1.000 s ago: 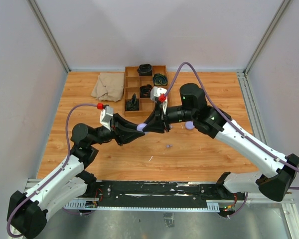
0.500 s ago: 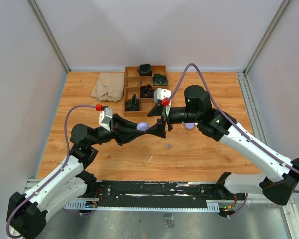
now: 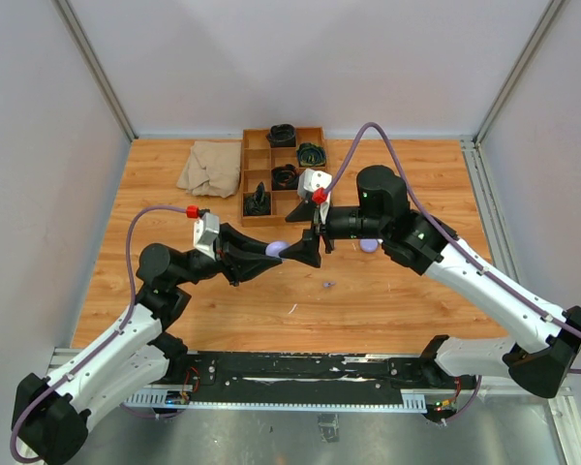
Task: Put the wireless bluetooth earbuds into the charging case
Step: Open the charging case.
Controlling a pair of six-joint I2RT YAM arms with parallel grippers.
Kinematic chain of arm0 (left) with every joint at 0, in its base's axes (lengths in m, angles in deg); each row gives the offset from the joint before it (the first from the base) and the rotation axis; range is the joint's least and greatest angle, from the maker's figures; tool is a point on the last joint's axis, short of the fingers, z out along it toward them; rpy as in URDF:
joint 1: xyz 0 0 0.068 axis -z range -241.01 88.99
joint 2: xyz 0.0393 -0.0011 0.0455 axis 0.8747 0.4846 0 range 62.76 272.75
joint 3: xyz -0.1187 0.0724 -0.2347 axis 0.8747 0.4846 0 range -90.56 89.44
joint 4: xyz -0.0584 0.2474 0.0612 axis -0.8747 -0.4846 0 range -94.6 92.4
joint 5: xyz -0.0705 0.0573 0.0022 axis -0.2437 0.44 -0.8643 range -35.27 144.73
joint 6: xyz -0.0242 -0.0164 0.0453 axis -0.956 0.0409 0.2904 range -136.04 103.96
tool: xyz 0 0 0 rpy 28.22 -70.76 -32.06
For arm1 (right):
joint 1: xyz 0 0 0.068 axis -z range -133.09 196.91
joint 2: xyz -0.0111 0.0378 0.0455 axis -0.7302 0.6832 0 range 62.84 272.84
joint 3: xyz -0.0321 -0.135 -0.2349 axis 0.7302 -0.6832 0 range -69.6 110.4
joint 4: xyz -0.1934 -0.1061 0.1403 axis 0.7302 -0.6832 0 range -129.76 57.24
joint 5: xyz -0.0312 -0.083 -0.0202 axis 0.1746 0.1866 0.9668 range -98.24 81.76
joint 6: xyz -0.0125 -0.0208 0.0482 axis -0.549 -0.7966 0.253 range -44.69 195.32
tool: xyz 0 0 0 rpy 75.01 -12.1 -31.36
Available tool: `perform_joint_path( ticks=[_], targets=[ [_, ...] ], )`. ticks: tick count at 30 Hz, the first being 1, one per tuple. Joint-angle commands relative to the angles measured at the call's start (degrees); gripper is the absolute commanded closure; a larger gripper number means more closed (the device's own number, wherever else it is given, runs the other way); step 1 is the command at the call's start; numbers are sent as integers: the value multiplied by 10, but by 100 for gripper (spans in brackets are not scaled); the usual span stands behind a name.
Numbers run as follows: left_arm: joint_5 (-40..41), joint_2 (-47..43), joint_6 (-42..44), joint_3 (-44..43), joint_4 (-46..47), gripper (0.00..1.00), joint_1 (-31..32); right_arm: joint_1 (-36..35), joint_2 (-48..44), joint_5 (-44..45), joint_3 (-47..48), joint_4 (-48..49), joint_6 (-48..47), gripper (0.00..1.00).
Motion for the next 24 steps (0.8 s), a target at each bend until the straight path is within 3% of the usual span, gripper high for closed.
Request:
perform_joint_path(
  ticks=[1, 24],
  targets=[
    [-12, -12, 18, 6, 11, 100, 11, -7, -3, 37, -4, 15, -8, 25],
    [-7, -4, 33, 13, 11, 100, 21, 0, -23, 88, 15, -1, -4, 22]
  ],
)
